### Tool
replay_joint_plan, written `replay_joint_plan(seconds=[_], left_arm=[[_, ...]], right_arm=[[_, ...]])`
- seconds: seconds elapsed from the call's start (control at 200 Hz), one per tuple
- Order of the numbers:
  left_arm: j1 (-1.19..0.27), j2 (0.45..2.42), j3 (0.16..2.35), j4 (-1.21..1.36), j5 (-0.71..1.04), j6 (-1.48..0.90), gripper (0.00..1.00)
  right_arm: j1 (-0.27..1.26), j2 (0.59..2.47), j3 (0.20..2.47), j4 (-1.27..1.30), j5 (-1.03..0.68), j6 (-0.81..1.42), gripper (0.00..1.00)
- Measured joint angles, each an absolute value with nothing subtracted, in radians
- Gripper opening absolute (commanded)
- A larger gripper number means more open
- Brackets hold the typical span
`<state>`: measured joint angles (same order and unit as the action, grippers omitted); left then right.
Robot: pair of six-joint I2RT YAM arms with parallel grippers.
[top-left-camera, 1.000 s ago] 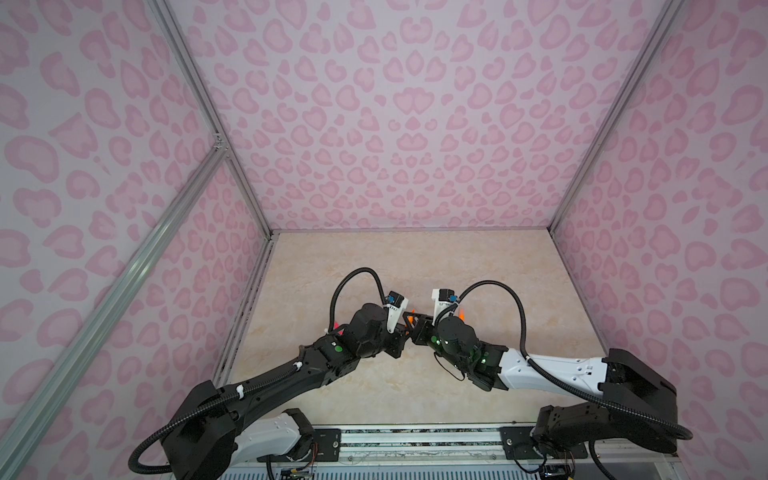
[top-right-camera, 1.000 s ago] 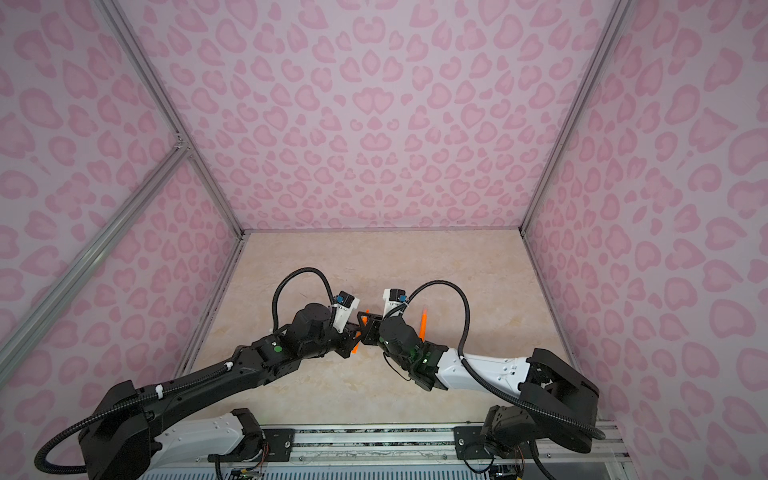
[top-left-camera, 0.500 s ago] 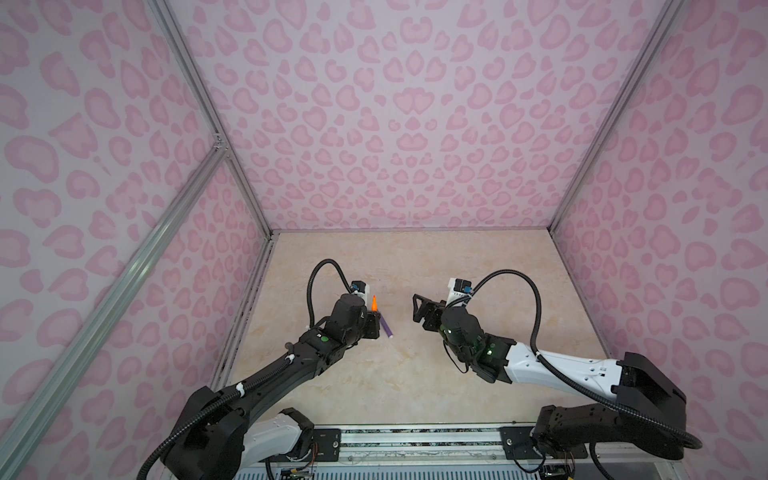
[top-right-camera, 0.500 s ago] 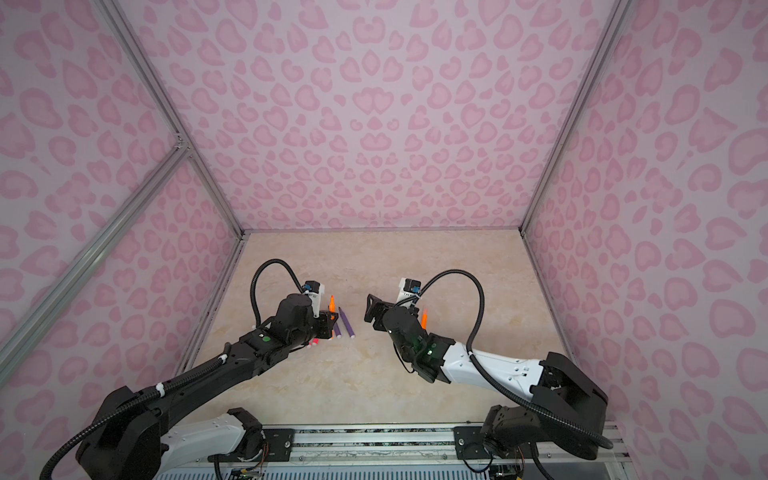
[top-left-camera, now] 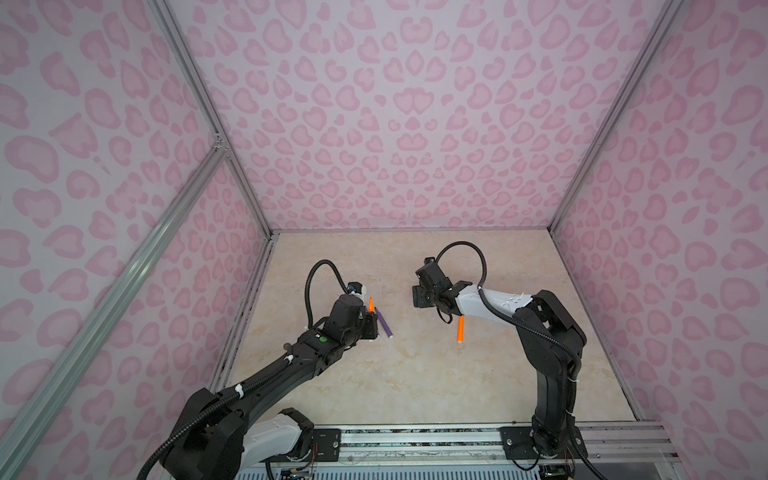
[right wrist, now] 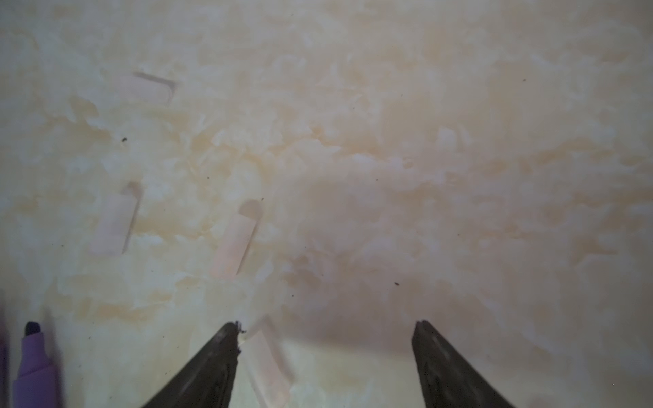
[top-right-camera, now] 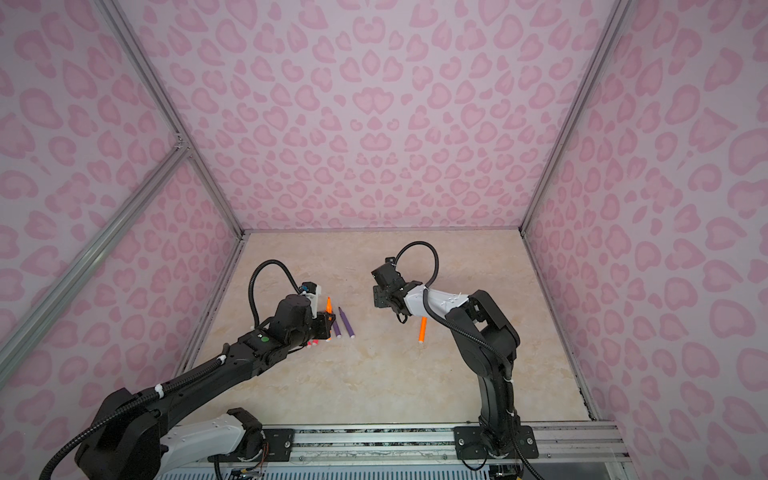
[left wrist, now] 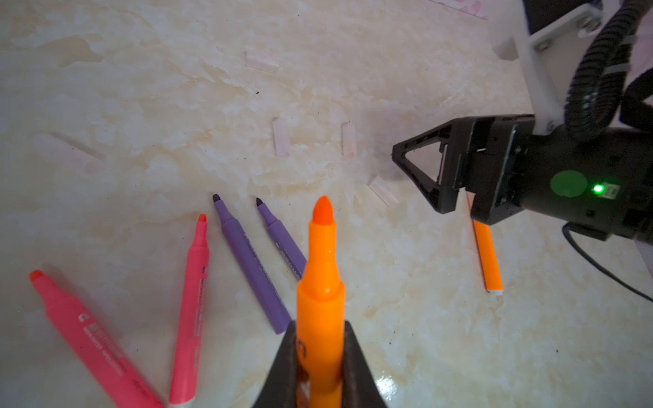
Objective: Insert the pens into the pen caps
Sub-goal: 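Lower the right gripper onto a translucent cap and grasp it while left holds marker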
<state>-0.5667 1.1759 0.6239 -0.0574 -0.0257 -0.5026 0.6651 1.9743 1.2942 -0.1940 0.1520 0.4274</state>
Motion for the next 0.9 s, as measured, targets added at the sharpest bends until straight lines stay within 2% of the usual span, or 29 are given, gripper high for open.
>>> replay_joint_plan(seconds=[0.185,0.3,0.9], left_arm=[[-0.567,1.176,0.624,-0.057,-0.025,-0.503,0.04],[-0.567,1.179,0.625,-0.057,-0.022,-0.503,0.04],[-0.567,1.178,0.629,-0.059,-0.007,-0.502,0.04]], right_arm=[[0.675,1.998,1.32,-0.209,0.063,0.368,0.76],[0.675,2.034,1.354,-0.232,0.043,0.344,0.65],[0.715,2.103,1.434,-0.341,0.029,0.295,0.31]])
